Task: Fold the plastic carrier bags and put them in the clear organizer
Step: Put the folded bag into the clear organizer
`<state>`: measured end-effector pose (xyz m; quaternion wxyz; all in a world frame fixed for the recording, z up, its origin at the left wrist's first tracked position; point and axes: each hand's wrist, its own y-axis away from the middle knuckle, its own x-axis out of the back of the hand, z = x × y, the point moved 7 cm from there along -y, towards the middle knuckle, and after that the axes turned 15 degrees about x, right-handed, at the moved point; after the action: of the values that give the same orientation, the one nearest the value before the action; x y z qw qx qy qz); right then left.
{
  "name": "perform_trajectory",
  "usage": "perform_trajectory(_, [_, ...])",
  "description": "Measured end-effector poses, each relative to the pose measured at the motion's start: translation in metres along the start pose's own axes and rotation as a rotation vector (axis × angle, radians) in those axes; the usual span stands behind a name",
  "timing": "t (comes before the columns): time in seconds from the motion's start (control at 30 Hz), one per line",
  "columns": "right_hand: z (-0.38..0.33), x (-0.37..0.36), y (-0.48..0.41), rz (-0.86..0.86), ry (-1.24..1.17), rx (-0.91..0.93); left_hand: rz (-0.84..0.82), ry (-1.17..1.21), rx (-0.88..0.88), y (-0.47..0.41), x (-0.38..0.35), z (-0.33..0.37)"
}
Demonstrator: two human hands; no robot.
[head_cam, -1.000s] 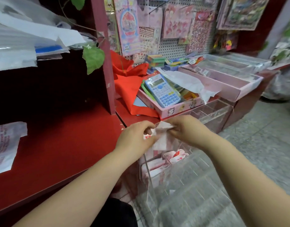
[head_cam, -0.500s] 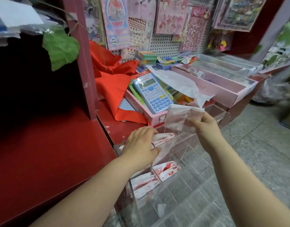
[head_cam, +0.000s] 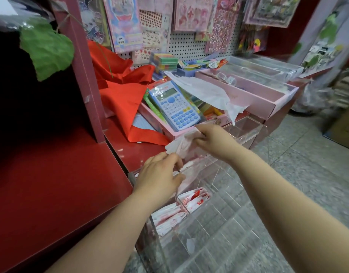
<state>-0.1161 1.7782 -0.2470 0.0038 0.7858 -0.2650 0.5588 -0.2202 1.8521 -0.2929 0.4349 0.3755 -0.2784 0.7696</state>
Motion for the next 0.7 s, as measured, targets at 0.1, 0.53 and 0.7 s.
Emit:
perform_trajectory(0.1, [-0.007,0.001,-0.006,-0.107,0.221,0.013,0.05,-0.032,-0.023,0.002,0.002,0.001])
perform_trajectory(0.53, [-0.007,-0.019,0.001,-0.313,0.106,-0.041,0.121,0.116,0.123,0.01,0.019,-0.003])
perform_trajectory(0.7, [-0.021,-0.023,-0.008,-0.42,0.421,0.007,0.195,0.263,0.179,0.014,0.029,-0.01])
